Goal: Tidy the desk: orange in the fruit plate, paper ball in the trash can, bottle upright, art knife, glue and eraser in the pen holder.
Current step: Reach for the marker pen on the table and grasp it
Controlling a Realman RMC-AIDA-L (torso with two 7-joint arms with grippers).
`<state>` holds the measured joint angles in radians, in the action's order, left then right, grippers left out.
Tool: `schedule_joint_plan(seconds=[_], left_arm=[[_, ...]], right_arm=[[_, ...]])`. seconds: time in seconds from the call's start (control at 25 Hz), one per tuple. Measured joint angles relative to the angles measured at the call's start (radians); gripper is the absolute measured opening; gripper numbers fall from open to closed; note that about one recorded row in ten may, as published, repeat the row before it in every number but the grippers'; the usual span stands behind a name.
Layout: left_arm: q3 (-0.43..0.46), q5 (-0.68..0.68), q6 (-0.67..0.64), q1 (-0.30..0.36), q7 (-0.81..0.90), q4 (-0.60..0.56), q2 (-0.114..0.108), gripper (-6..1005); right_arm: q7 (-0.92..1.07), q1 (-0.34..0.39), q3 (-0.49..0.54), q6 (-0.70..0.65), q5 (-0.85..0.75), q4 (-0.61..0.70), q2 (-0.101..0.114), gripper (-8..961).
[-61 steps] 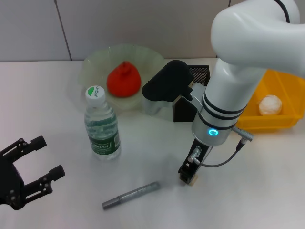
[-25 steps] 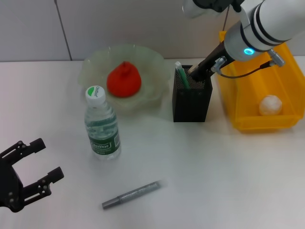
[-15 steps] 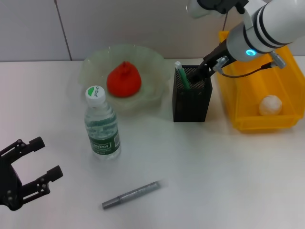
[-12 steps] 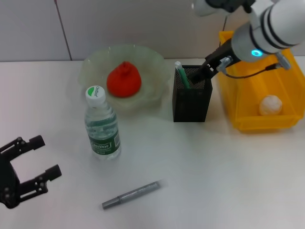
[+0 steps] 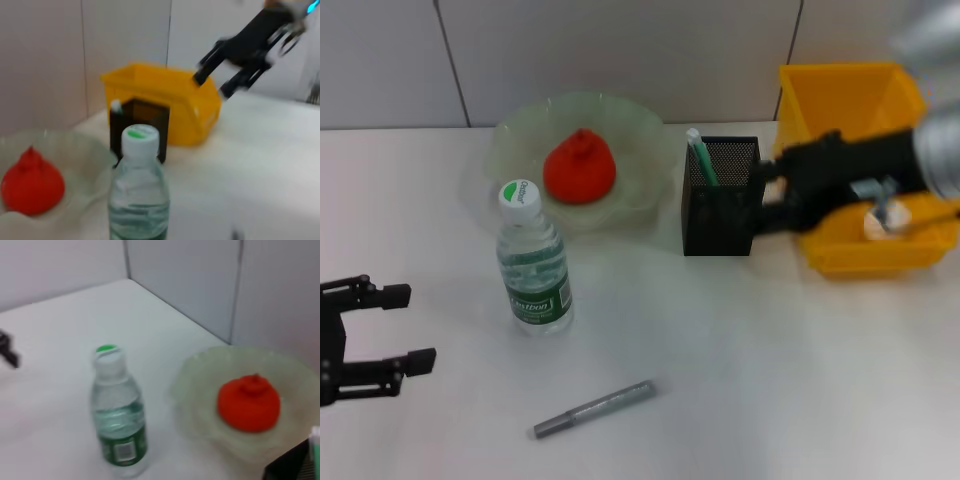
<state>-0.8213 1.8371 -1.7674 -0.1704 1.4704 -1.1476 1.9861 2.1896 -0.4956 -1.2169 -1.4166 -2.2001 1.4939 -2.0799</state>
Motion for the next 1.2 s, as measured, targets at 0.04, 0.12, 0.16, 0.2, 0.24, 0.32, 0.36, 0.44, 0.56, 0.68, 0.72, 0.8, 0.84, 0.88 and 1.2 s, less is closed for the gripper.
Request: schedule_joint_plan(seconds=[0.04, 0.12, 0.16, 0.2, 0.24, 0.32, 0.36, 0.44, 0.56, 0.68, 0.72, 0.8, 0.84, 0.88, 1.2], left_arm=[[0.000, 0.023, 0.000, -0.005, 0.026, -0.030, 0.002, 798], [-0.004, 0.176, -0.024, -0.059, 0.189, -0.192, 0.009, 798], [-0.007, 0.214, -0.035, -0.073, 0.220, -0.224, 0.014, 798], [-0.008, 0.237, -0.043, -0.084, 0.237, -0.246, 0.020, 798], [-0.011, 0.295, -0.058, -0.104, 0.270, -0.287, 0.032, 798], [-0.033, 0.479, -0.094, -0.172, 0.320, -0.377, 0.073, 798], [-0.033, 0.479, -0.094, -0.172, 0.320, -0.377, 0.073, 794], [-0.081, 0.559, -0.103, -0.207, 0.353, -0.393, 0.083, 786], [-0.196, 0.610, -0.095, -0.249, 0.422, -0.387, 0.080, 775], [-0.299, 0.653, -0.083, -0.283, 0.484, -0.386, 0.083, 763], [-0.325, 0.659, -0.081, -0.289, 0.502, -0.386, 0.084, 759], [-0.366, 0.662, -0.078, -0.296, 0.529, -0.385, 0.084, 752], [-0.438, 0.666, -0.067, -0.304, 0.578, -0.387, 0.085, 748], [-0.438, 0.666, -0.067, -0.304, 0.578, -0.387, 0.085, 744], [-0.699, 0.687, 0.042, -0.329, 0.803, -0.401, 0.089, 713]], right_arm=[[-0.047, 0.039, 0.007, -0.006, 0.047, 0.008, 0.000, 674], [-0.177, 0.132, 0.039, -0.045, 0.171, -0.002, -0.001, 674], [-0.177, 0.132, 0.039, -0.045, 0.171, -0.002, -0.001, 674], [-0.220, 0.157, 0.050, -0.064, 0.210, -0.016, -0.002, 674], [-0.256, 0.175, 0.063, -0.083, 0.234, -0.036, -0.002, 674], [-0.355, 0.216, 0.104, -0.139, 0.297, -0.120, -0.002, 674], [-0.355, 0.216, 0.104, -0.139, 0.297, -0.120, -0.002, 674], [-0.408, 0.228, 0.134, -0.180, 0.325, -0.183, 0.000, 674], [-0.470, 0.232, 0.187, -0.243, 0.335, -0.251, 0.000, 674], [-0.520, 0.233, 0.231, -0.277, 0.337, -0.309, 0.000, 674], [-0.535, 0.233, 0.245, -0.281, 0.337, -0.328, 0.001, 674], [-0.556, 0.233, 0.271, -0.284, 0.334, -0.358, 0.002, 674], [-0.567, 0.234, 0.291, -0.286, 0.332, -0.375, 0.003, 674], [-0.572, 0.234, 0.297, -0.289, 0.331, -0.386, 0.005, 674], [-0.628, 0.238, 0.308, -0.297, 0.311, -0.438, 0.013, 674]])
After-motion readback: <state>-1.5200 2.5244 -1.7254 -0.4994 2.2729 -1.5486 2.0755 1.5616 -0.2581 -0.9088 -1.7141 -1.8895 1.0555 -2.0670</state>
